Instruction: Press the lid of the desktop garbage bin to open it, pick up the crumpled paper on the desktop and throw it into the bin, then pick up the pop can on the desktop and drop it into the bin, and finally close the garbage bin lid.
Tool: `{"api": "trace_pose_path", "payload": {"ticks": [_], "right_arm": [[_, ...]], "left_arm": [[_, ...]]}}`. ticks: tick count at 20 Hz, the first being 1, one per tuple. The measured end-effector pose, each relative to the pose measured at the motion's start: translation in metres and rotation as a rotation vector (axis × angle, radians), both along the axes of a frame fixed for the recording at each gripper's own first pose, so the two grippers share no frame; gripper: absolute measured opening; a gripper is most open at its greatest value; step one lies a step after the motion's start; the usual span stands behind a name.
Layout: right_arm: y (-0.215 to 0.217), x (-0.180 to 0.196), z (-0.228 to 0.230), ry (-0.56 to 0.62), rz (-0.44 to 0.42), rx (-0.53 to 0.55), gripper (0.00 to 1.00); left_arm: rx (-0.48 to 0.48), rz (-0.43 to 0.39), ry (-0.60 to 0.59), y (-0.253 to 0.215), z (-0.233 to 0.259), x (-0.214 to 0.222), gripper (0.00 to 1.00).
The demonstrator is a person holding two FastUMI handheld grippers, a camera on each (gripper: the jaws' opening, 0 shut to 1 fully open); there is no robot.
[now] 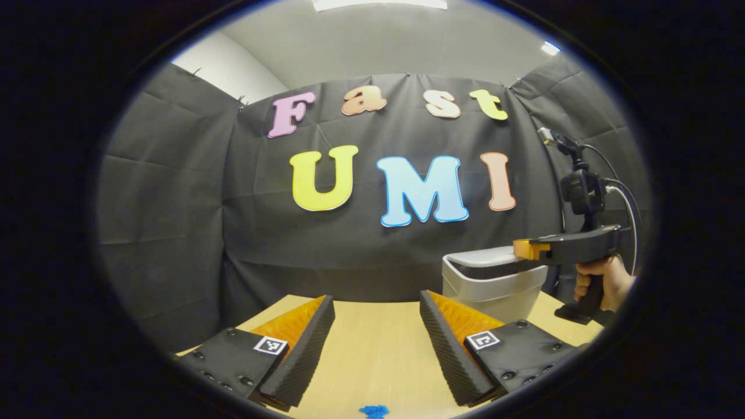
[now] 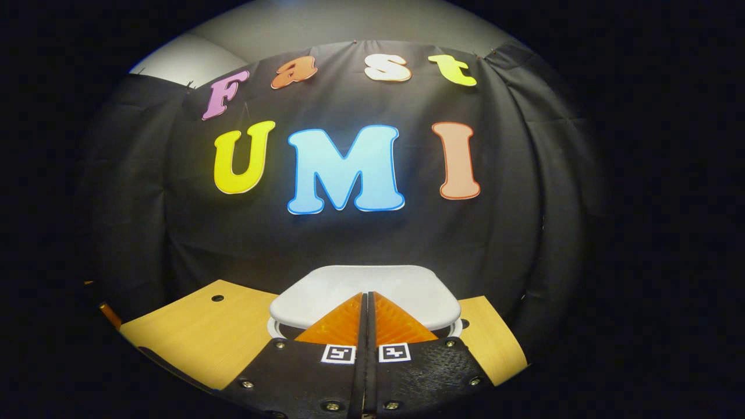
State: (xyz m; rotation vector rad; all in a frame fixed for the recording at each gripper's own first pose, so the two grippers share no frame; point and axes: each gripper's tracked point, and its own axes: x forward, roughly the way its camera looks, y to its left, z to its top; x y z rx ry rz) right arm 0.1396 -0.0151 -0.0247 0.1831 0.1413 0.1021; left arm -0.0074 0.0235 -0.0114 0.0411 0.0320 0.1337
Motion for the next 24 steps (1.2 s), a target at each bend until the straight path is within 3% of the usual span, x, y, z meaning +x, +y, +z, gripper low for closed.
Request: {"api": "trace_pose_path", "payload": {"ticks": [1, 2, 14, 15, 16, 17, 18, 20, 24], "right_arm": [[0.000, -0.001, 0.004, -0.011, -0.004, -0.008, 0.00], [-0.002, -0.002, 0.010, -0.021, -0.008, -0.010, 0.00], [-0.008, -0.024, 0.029, -0.058, -0.034, -0.046, 0.00], [-0.008, -0.026, 0.030, -0.062, -0.034, -0.049, 0.00], [-0.008, -0.028, 0.031, -0.066, -0.035, -0.054, 0.00], [-0.007, -0.029, 0.030, -0.066, -0.035, -0.058, 0.00], [-0.006, -0.032, 0.031, -0.066, -0.033, -0.060, 0.00], [-0.003, -0.037, 0.033, -0.073, -0.030, -0.061, 0.00], [0.003, -0.051, 0.039, -0.108, -0.027, -0.064, 0.00]], "left_arm": [[0.000, 0.002, -0.002, 0.002, 0.001, -0.001, 0.96], [-0.002, 0.002, -0.003, 0.001, 0.000, -0.002, 1.00], [-0.010, -0.021, -0.008, 0.002, -0.002, -0.005, 1.00], [-0.009, -0.022, -0.007, 0.003, -0.001, -0.005, 0.91], [-0.007, -0.023, -0.005, 0.003, -0.001, -0.005, 1.00], [-0.006, -0.022, -0.003, 0.004, -0.003, -0.005, 0.96], [-0.006, -0.022, -0.002, 0.005, -0.003, -0.004, 1.00], [-0.011, -0.024, 0.003, 0.006, -0.008, -0.006, 0.96], [-0.008, -0.024, 0.020, 0.013, -0.018, -0.009, 0.98]]}}
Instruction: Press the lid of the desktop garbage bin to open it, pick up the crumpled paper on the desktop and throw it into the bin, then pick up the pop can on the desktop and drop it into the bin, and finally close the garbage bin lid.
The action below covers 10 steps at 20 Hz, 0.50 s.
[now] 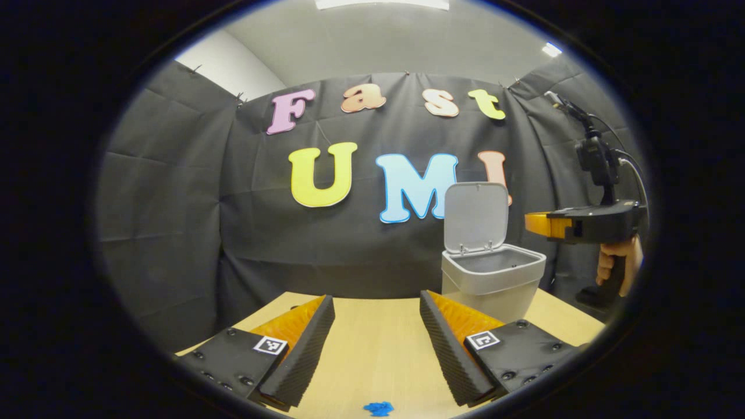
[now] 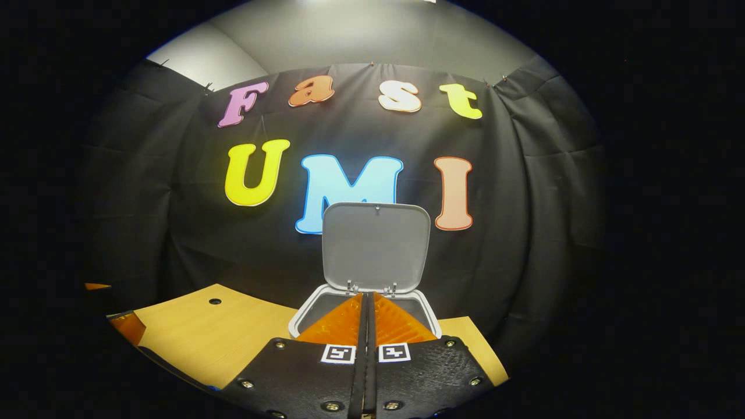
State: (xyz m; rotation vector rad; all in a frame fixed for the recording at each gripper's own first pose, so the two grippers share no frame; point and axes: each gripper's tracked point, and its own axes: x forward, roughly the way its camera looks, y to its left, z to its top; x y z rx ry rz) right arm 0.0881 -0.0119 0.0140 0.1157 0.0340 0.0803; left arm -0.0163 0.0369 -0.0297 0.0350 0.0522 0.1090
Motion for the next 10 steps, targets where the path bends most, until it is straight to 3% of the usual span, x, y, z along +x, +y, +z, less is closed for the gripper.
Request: {"api": "trace_pose_path", "payload": {"ticks": [4, 7, 8, 9, 10], "right_arm": [[0.003, -0.014, 0.000, -0.022, -0.018, -0.026, 0.00], [0.009, -0.020, -0.004, -0.014, -0.023, -0.026, 0.02], [0.010, -0.024, -0.006, -0.009, -0.021, -0.018, 0.06], [0.015, -0.025, -0.009, -0.002, -0.012, -0.011, 0.14], [0.018, -0.027, -0.011, 0.006, -0.004, -0.007, 0.30]], "left_arm": [[-0.023, 0.002, 0.031, 0.011, -0.018, -0.005, 0.96], [-0.015, 0.009, 0.051, 0.020, -0.028, -0.005, 1.00], [-0.009, 0.009, 0.056, 0.023, -0.031, -0.005, 0.96], [-0.004, 0.003, 0.061, 0.024, -0.035, -0.007, 1.00], [-0.002, -0.002, 0.068, 0.025, -0.039, -0.008, 0.97]]}}
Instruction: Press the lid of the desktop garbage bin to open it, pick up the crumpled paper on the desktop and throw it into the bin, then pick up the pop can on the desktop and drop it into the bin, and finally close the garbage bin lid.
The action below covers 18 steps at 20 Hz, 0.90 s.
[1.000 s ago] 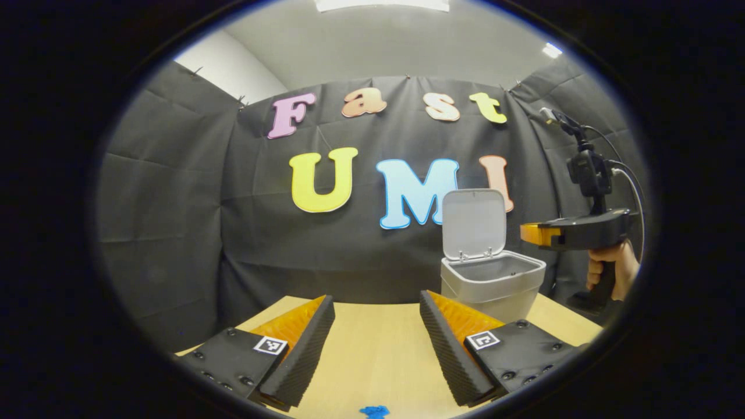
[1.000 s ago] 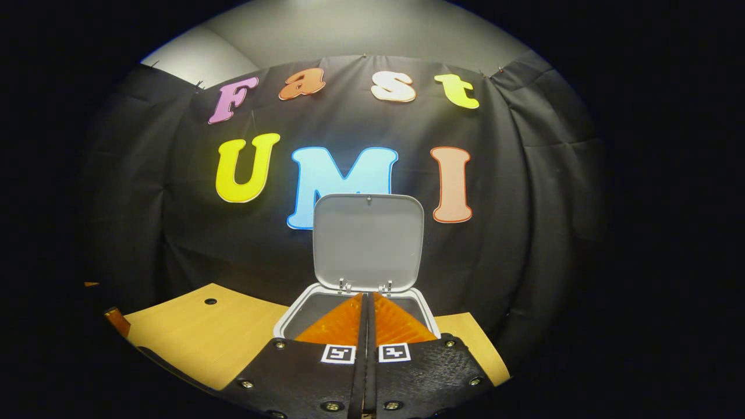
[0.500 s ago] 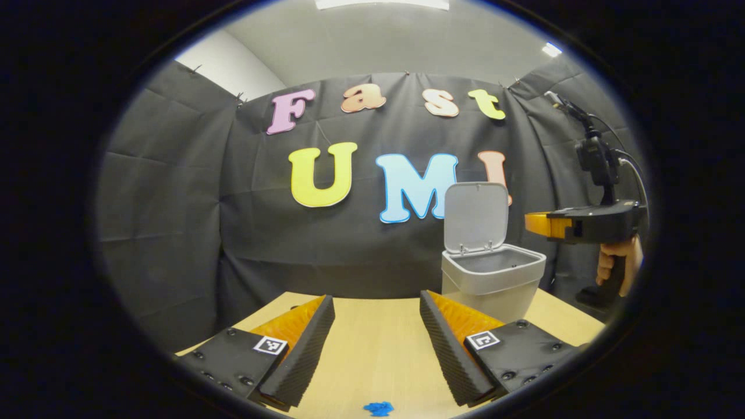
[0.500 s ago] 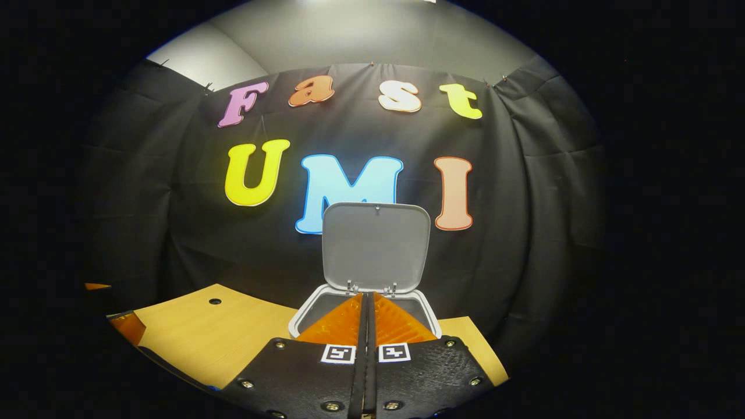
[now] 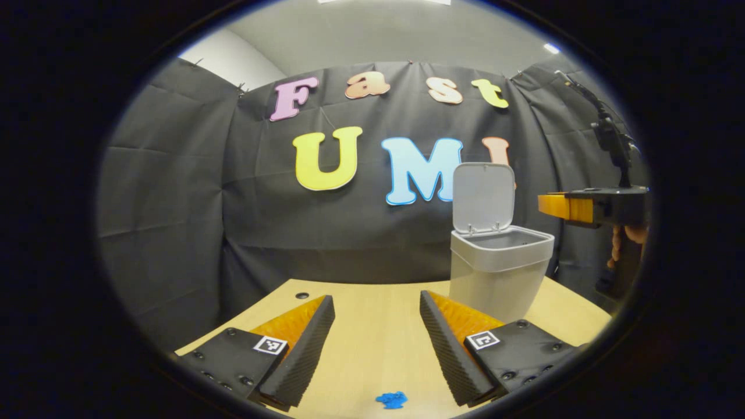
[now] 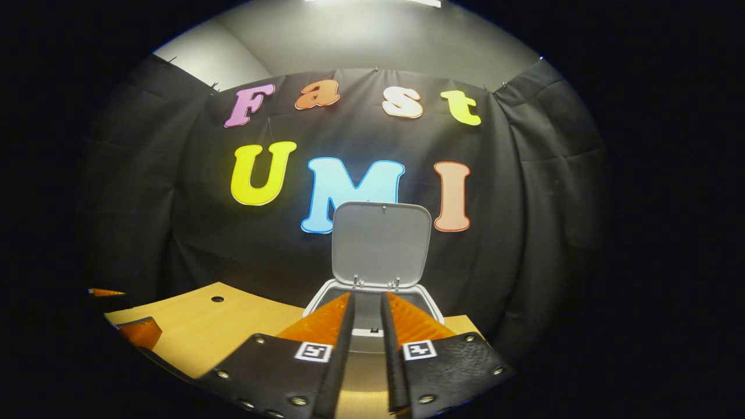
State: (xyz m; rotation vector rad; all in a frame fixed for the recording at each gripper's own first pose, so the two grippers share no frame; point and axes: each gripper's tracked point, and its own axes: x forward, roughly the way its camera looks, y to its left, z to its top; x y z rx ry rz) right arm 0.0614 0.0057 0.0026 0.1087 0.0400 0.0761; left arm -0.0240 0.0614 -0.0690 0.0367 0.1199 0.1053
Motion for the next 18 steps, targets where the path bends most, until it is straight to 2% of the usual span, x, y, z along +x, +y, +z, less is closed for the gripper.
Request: {"api": "trace_pose_path", "payload": {"ticks": [1, 2, 3, 4, 5, 8, 9, 10, 12, 18], "right_arm": [[0.000, -0.004, -0.004, 0.012, 0.001, 0.001, 0.39], [0.002, -0.005, -0.008, 0.026, 0.006, 0.002, 0.56], [0.005, -0.007, -0.010, 0.038, 0.016, 0.005, 0.56], [0.006, -0.009, -0.012, 0.047, 0.018, 0.007, 0.80], [0.006, -0.012, -0.011, 0.046, 0.013, 0.010, 0.76], [0.002, -0.020, -0.007, 0.020, -0.025, 0.008, 0.97], [-0.001, -0.023, -0.004, 0.007, -0.043, 0.006, 1.00], [-0.004, -0.027, -0.002, -0.005, -0.063, 0.004, 1.00], [-0.006, -0.036, 0.000, -0.017, -0.088, -0.003, 0.97], [-0.006, -0.055, -0.012, 0.019, -0.112, -0.058, 0.97]], "left_arm": [[0.002, -0.006, 0.009, 0.000, -0.005, 0.000, 1.00], [0.004, -0.012, 0.018, 0.000, -0.011, 0.000, 0.96], [0.009, -0.016, 0.027, 0.000, -0.017, -0.001, 0.96], [0.011, -0.021, 0.033, 0.000, -0.024, -0.001, 0.96], [0.010, -0.027, 0.042, 0.000, -0.031, -0.001, 0.96], [0.001, -0.046, 0.077, 0.001, -0.056, 0.002, 0.96], [0.001, -0.052, 0.092, 0.002, -0.066, 0.004, 1.00], [0.002, -0.056, 0.111, 0.004, -0.077, 0.005, 0.96], [0.000, -0.067, 0.148, 0.004, -0.102, 0.006, 1.00], [-0.019, -0.108, 0.272, -0.005, -0.173, 0.004, 1.00]]}}
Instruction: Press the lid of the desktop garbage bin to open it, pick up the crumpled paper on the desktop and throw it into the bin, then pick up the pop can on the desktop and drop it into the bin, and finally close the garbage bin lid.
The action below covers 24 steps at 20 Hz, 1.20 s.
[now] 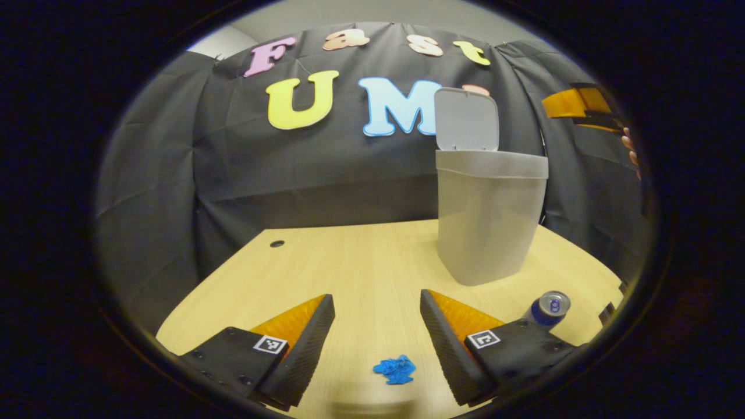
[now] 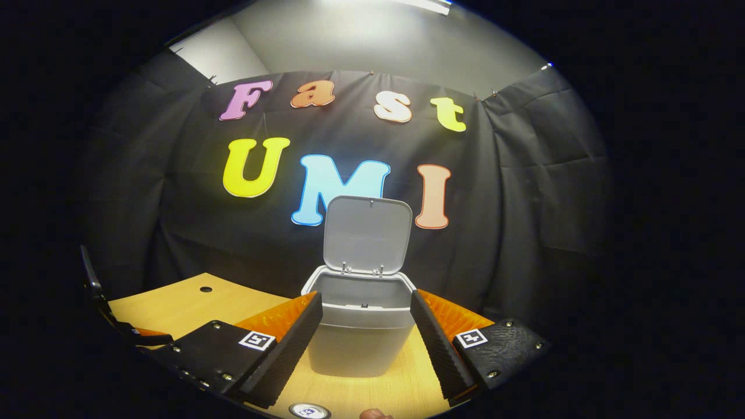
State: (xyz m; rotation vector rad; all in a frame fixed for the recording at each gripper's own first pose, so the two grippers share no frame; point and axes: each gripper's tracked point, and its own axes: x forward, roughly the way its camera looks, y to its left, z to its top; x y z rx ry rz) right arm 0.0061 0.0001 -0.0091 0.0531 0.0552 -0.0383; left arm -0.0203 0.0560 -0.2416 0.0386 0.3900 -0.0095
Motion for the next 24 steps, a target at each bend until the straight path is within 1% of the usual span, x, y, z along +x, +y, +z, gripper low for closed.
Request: {"api": "trace_pose_path", "payload": {"ticks": [1, 2, 3, 5, 6, 7, 8, 10, 11, 12, 13, 16, 18, 19, 20, 21, 22, 24], "right_arm": [[0.000, -0.002, -0.002, 0.010, -0.003, -0.001, 0.97], [0.001, -0.004, -0.003, 0.015, -0.003, -0.001, 0.97], [0.002, -0.005, -0.002, 0.017, -0.004, -0.001, 0.97], [0.004, -0.007, -0.002, 0.020, -0.002, -0.007, 0.97], [0.003, -0.007, -0.003, 0.020, -0.002, -0.011, 0.97], [0.004, -0.008, -0.003, 0.022, -0.001, -0.013, 0.97], [0.004, -0.008, -0.004, 0.023, 0.001, -0.013, 0.97], [0.004, -0.009, -0.006, 0.029, 0.003, -0.006, 0.98], [0.003, -0.009, -0.007, 0.035, 0.002, -0.002, 0.98], [0.002, -0.009, -0.009, 0.040, 0.001, 0.002, 0.97], [-0.001, -0.009, -0.010, 0.046, -0.003, 0.004, 0.97], [-0.006, -0.011, -0.012, 0.054, -0.014, 0.007, 0.97], [-0.012, -0.013, -0.014, 0.058, -0.023, 0.009, 0.97], [-0.014, -0.014, -0.014, 0.060, -0.028, 0.011, 0.97], [-0.017, -0.015, -0.015, 0.060, -0.034, 0.014, 0.97], [-0.019, -0.016, -0.015, 0.061, -0.037, 0.017, 0.97], [-0.021, -0.017, -0.016, 0.062, -0.041, 0.020, 0.97], [-0.025, -0.018, -0.016, 0.059, -0.047, 0.023, 0.97]], "left_arm": [[0.001, -0.007, 0.018, -0.002, -0.010, 0.002, 1.00], [0.003, -0.017, 0.036, -0.004, -0.021, 0.002, 0.97], [0.007, -0.027, 0.056, -0.006, -0.031, 0.002, 1.00], [0.013, -0.043, 0.094, -0.010, -0.051, 0.001, 1.00], [0.013, -0.049, 0.115, -0.012, -0.063, -0.002, 0.97], [0.012, -0.053, 0.137, -0.012, -0.074, -0.004, 1.00], [0.007, -0.054, 0.162, -0.013, -0.086, -0.005, 0.97], [-0.007, -0.049, 0.212, -0.014, -0.106, -0.008, 0.97], [-0.013, -0.046, 0.232, -0.014, -0.114, -0.011, 0.92], [-0.015, -0.046, 0.249, -0.014, -0.121, -0.013, 0.92], [-0.009, -0.047, 0.266, -0.016, -0.130, -0.016, 1.00], [0.000, -0.052, 0.312, -0.017, -0.148, -0.021, 0.93], [0.002, -0.046, 0.329, -0.016, -0.153, -0.021, 0.92], [0.005, -0.044, 0.321, -0.015, -0.151, -0.020, 0.80], [0.012, -0.044, 0.325, -0.015, -0.151, -0.020, 0.85], [0.011, -0.047, 0.319, -0.018, -0.150, -0.022, 0.74], [0.003, -0.044, 0.325, -0.020, -0.151, -0.023, 0.75], [0.003, -0.039, 0.328, -0.021, -0.152, -0.022, 0.58]]}}
